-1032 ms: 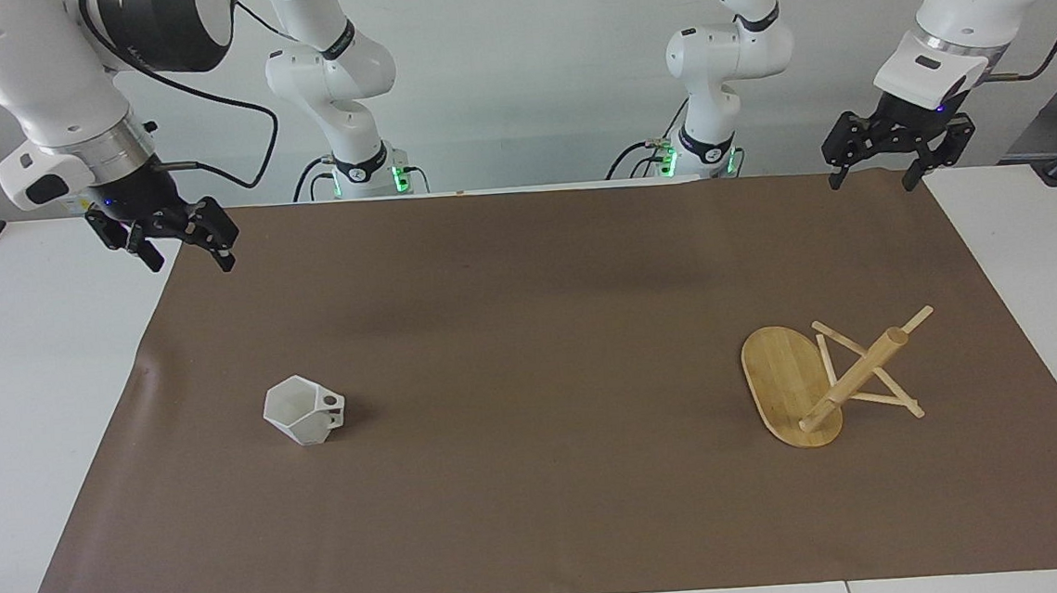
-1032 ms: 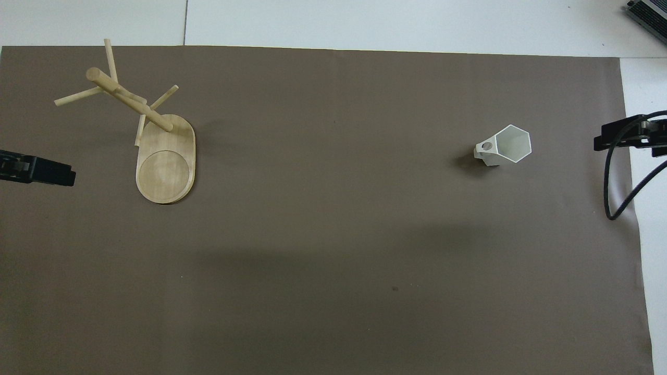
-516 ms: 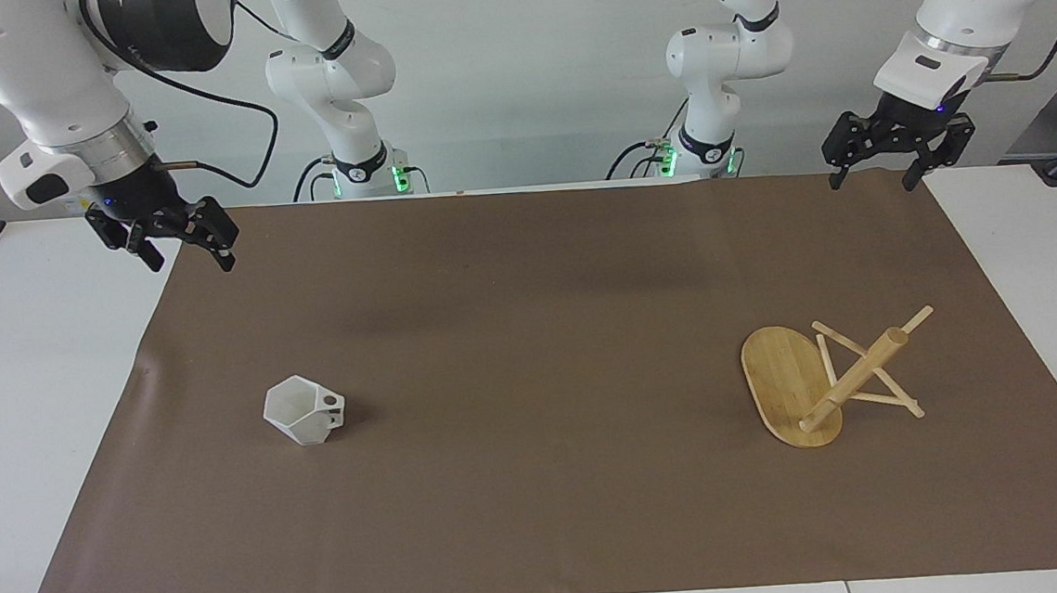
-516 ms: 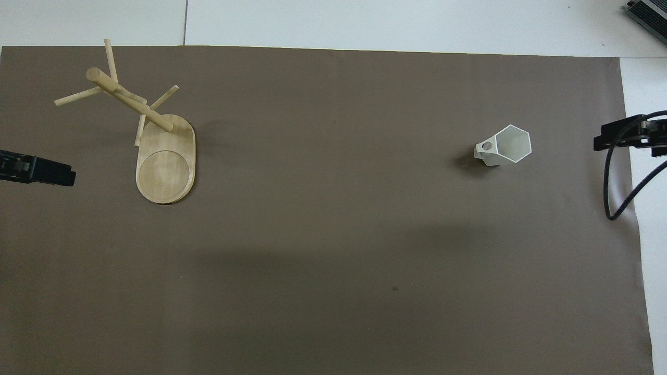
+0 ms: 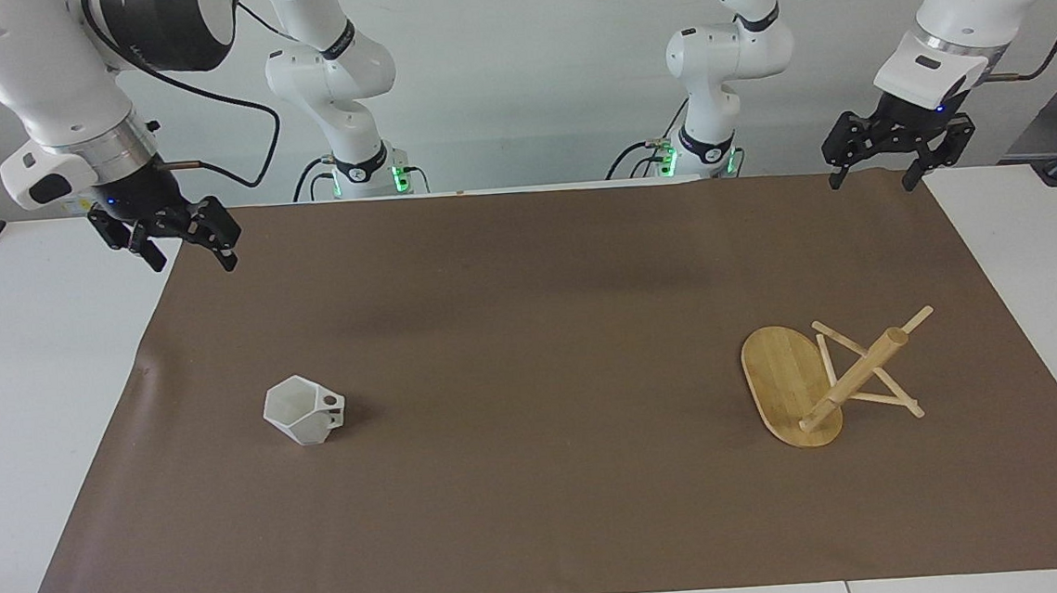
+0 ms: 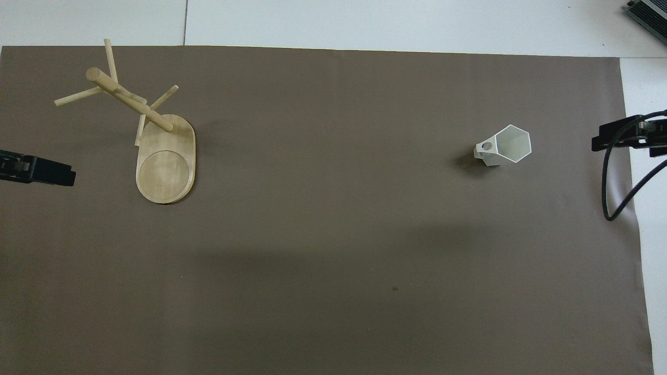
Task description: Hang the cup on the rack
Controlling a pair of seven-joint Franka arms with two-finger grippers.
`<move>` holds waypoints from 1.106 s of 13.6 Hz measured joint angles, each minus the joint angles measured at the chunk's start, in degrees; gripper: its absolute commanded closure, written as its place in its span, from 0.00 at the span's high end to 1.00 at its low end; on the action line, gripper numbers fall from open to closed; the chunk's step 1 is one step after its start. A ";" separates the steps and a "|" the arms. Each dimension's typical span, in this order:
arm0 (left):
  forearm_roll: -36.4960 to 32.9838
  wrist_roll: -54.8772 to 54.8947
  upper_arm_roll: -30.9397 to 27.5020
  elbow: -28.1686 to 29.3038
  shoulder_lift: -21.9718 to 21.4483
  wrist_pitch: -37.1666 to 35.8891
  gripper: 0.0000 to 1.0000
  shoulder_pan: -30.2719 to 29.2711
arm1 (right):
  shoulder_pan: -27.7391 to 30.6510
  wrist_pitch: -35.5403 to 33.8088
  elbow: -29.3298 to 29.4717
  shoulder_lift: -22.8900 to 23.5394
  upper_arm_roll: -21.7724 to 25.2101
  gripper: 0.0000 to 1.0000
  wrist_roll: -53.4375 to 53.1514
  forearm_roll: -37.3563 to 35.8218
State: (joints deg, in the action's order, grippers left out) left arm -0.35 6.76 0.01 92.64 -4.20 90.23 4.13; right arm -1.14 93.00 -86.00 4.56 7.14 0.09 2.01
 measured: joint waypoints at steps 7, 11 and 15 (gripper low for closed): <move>0.00 0.00 0.00 0.00 0.00 0.00 1.00 0.00 | 0.04 8.10 -7.05 -0.56 -0.27 1.00 2.19 1.97; 0.00 0.00 0.00 0.00 0.00 0.00 1.00 0.00 | 0.04 9.63 -8.79 -0.70 -0.27 1.00 2.50 2.06; 0.00 0.00 0.00 0.00 0.00 0.00 1.00 0.00 | 0.88 18.22 -14.76 1.12 -0.19 1.00 6.37 3.86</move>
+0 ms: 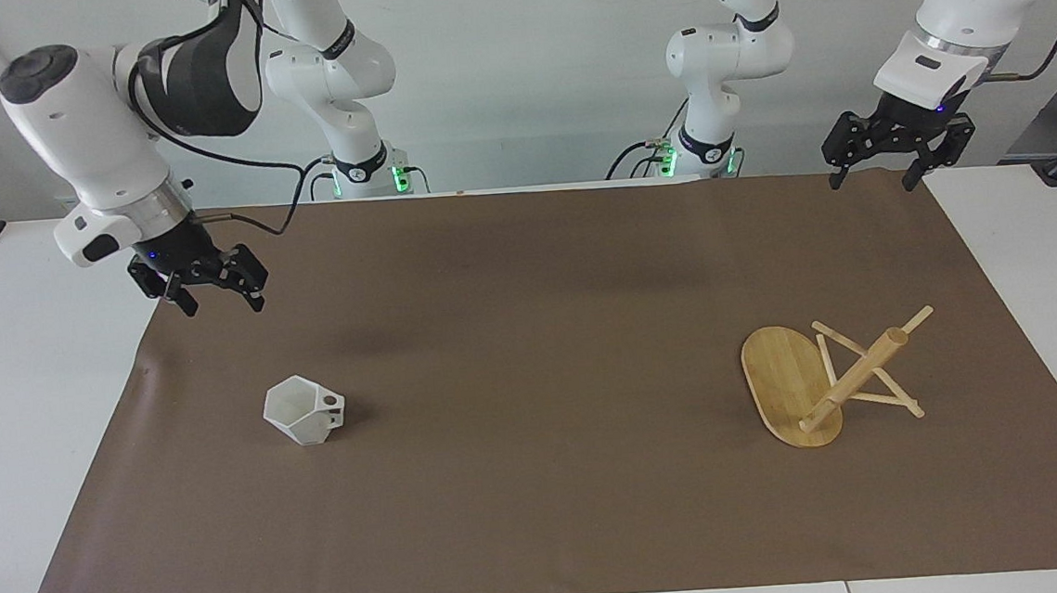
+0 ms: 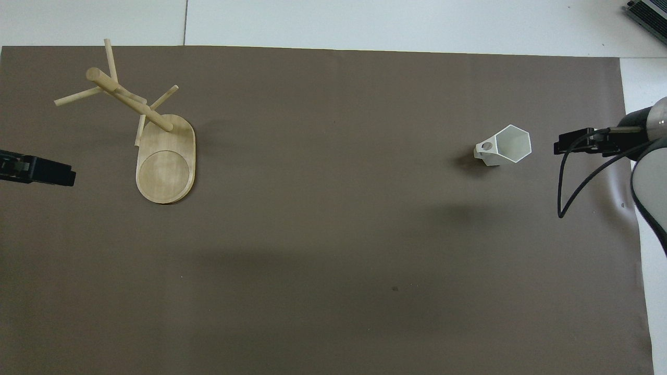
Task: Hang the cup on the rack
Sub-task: 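Reach the right gripper to the white cup and grasp its rim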
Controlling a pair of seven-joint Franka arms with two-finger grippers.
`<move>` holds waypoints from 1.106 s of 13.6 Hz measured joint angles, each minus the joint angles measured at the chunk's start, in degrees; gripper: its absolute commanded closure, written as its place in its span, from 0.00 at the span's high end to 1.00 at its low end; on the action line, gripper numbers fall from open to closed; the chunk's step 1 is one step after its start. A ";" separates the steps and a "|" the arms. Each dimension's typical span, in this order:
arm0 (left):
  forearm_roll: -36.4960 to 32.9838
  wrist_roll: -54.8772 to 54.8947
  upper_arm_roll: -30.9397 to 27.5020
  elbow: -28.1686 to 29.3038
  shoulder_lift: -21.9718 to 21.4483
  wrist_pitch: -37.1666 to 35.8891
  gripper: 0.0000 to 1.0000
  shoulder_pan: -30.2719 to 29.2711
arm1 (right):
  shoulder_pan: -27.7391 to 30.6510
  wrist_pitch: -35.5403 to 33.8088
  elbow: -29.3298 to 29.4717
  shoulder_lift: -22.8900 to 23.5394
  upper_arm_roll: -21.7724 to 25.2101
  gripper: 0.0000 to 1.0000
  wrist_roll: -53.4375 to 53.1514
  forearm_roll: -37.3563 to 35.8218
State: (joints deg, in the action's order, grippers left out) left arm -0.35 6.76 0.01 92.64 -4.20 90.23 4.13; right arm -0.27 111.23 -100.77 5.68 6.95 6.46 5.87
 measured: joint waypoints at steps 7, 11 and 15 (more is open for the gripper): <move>0.00 0.00 0.00 0.00 0.00 0.00 1.00 0.00 | 0.47 13.09 -4.33 6.71 -0.11 1.00 1.76 1.82; 0.00 0.00 0.00 0.00 0.00 0.00 1.00 0.00 | 0.37 17.07 -4.64 8.81 -0.17 1.00 1.77 1.83; 0.00 0.00 0.00 0.00 0.00 0.00 1.00 0.00 | 0.37 19.16 -4.81 10.55 -0.18 0.98 1.78 1.83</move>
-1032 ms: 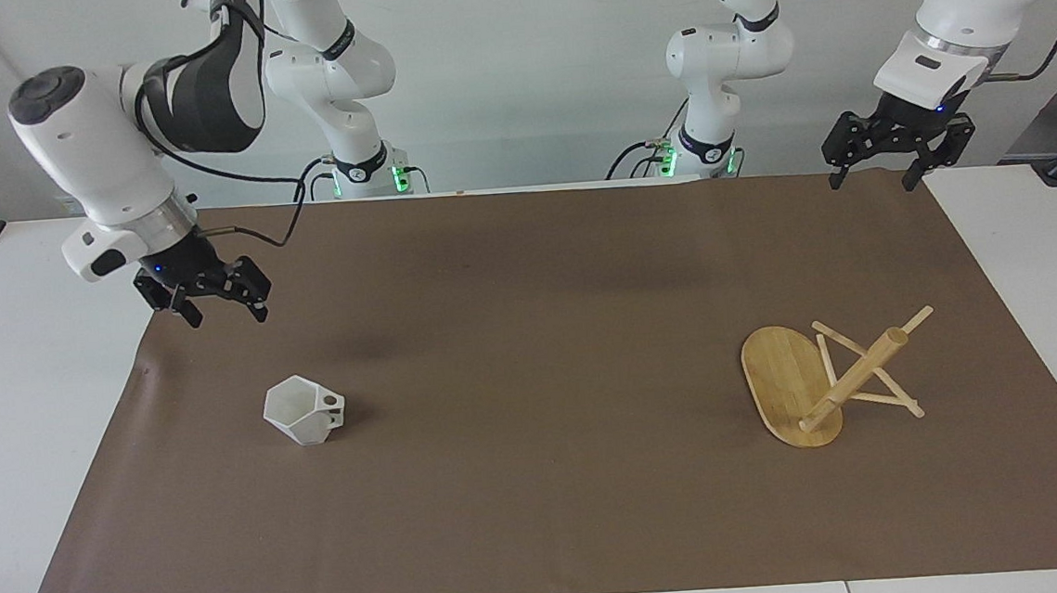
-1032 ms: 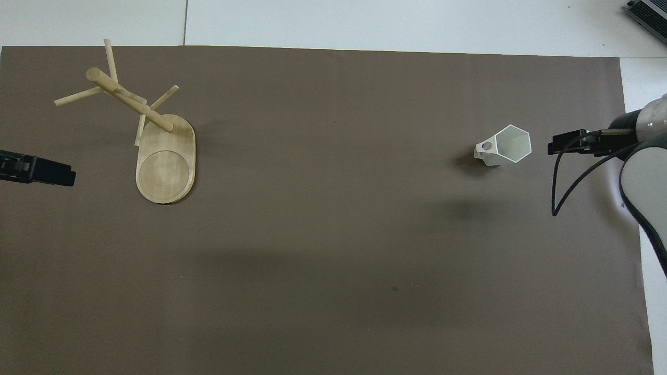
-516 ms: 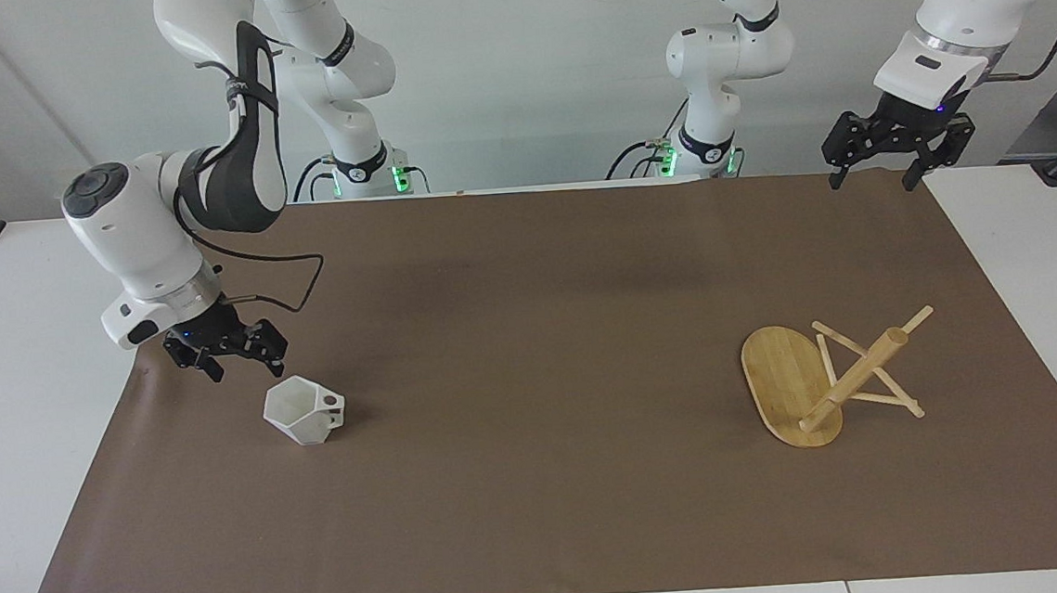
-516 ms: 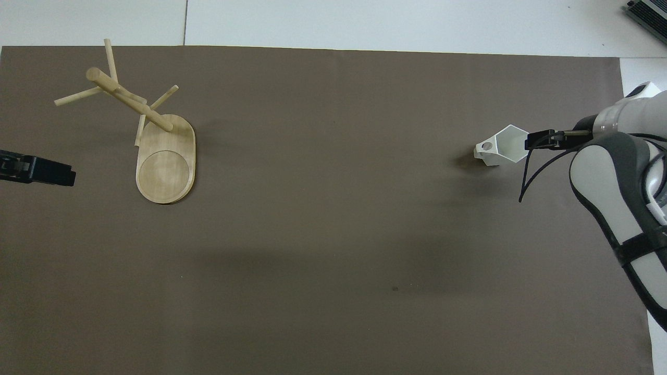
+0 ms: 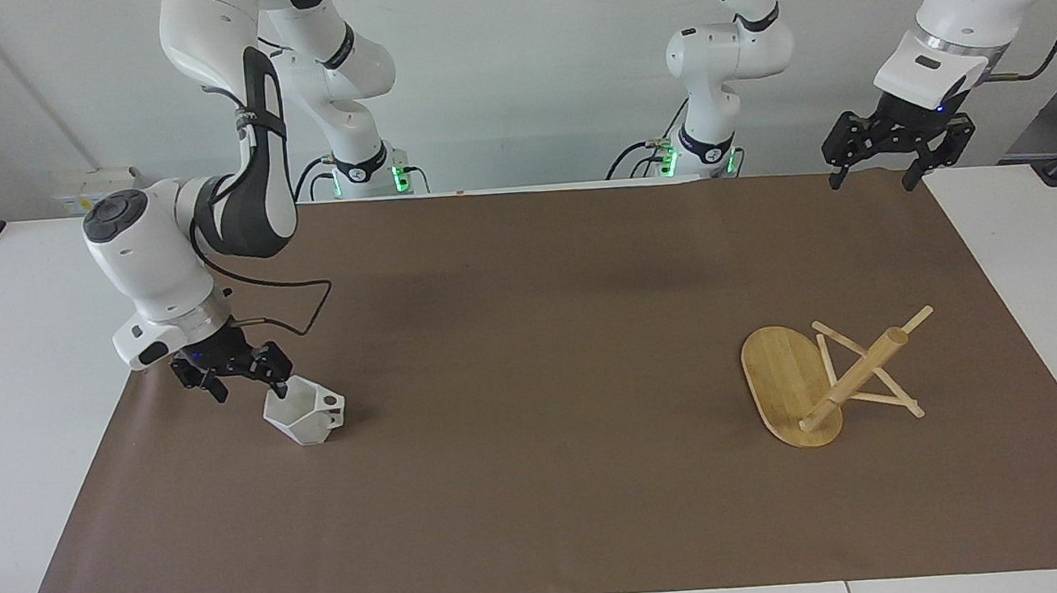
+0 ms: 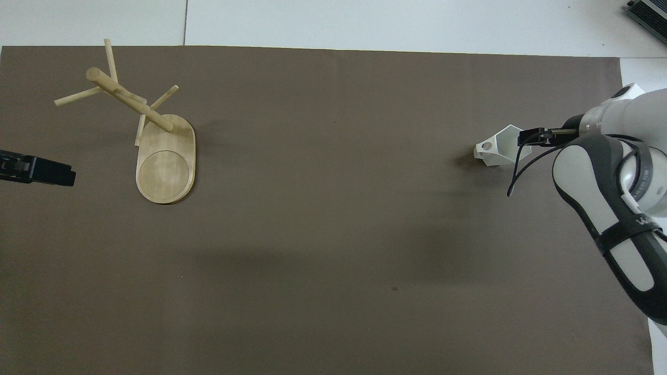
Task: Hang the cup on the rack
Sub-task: 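Reach the right gripper to the white cup and grasp its rim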
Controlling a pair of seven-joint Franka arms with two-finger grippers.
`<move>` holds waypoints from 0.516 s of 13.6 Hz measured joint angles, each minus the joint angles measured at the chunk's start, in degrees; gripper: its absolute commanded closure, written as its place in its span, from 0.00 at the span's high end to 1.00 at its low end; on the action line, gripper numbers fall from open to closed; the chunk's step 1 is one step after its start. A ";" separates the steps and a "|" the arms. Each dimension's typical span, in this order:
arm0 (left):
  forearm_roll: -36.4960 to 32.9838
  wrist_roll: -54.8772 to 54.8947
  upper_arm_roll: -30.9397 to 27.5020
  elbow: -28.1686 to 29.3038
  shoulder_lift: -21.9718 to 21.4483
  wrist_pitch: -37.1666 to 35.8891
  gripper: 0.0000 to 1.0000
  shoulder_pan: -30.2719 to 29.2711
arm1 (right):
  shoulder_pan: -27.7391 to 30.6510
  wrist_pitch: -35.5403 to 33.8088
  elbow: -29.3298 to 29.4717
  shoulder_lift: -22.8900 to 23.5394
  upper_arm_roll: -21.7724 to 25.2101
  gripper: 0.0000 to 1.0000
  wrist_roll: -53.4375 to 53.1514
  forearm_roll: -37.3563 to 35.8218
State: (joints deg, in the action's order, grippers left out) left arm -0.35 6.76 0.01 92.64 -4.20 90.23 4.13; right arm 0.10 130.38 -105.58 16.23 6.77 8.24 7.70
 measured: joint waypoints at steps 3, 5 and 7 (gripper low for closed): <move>0.00 0.00 0.00 0.00 0.00 0.00 1.00 0.00 | -0.06 1.16 -0.29 1.23 -0.02 0.91 0.01 0.00; 0.00 0.00 0.00 0.00 0.00 0.00 1.00 0.00 | -0.16 1.69 -0.34 1.82 -0.02 0.84 0.01 0.00; 0.00 0.00 0.00 0.00 0.00 0.00 1.00 0.00 | -0.27 1.79 -0.34 2.14 -0.02 0.80 0.02 0.00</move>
State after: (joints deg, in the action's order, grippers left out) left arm -0.35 6.76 0.01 92.64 -4.20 90.23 4.13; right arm -0.16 132.18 -105.92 18.37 6.74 8.25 7.70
